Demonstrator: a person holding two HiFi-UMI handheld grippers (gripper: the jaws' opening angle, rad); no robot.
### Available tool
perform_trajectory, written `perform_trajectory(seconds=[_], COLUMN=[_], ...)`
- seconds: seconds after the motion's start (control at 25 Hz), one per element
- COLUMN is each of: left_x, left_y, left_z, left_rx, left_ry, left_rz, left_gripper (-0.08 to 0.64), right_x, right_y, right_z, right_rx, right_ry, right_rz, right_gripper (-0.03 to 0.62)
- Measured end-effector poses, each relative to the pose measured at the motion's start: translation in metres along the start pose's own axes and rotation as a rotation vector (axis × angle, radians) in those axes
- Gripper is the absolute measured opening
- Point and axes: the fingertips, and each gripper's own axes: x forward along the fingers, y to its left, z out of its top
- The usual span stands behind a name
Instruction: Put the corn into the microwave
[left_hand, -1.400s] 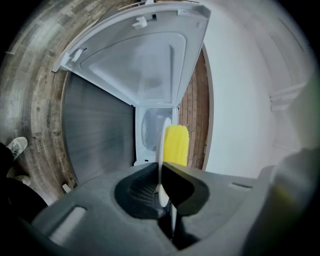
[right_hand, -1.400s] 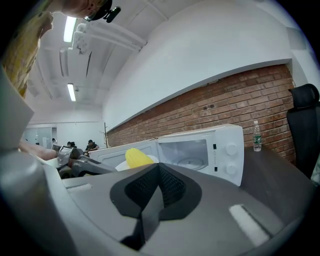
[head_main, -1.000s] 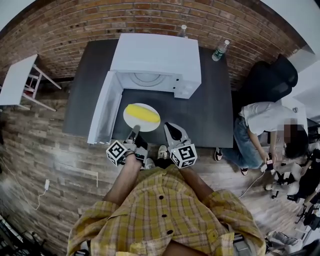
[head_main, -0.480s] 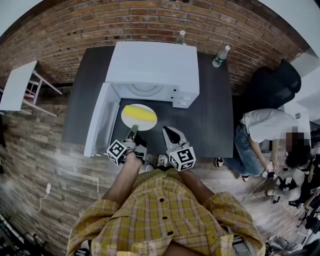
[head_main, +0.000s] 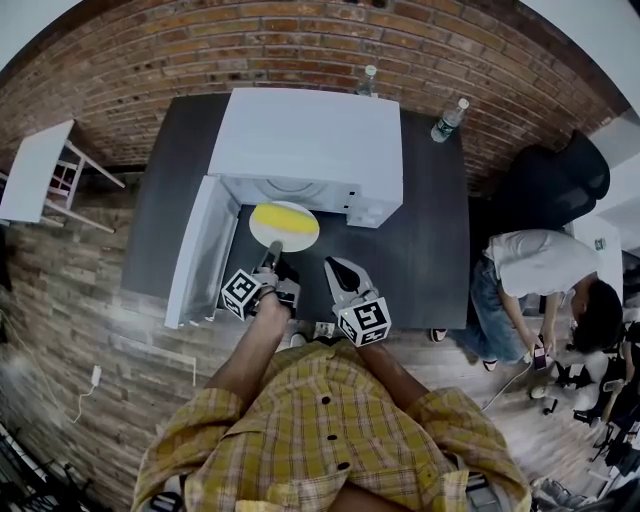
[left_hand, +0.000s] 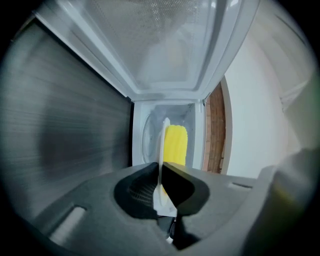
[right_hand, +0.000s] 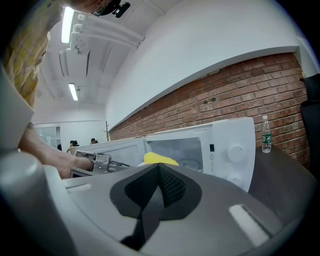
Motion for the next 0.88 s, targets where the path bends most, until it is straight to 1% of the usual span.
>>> perform_trajectory(seconds=[0.48,0.88], left_x=[0.056,0.091], left_y=[0.011,0.023], left_z=[0.015,0.027], left_rx=[0.005,0.023], left_ry=[-0.003,-0.040], left_rz=[0.022,0.061], left_gripper=[0.029,0.032], right_x=[0.016,0.025], right_y=[-0.013,-0.023], right_z=[-0.001,-0.005], right_rx=[0.019,0.013], right_ry=[0.017,0.034], right_rz=[0.025,0.039], right_gripper=[0.003,0.003])
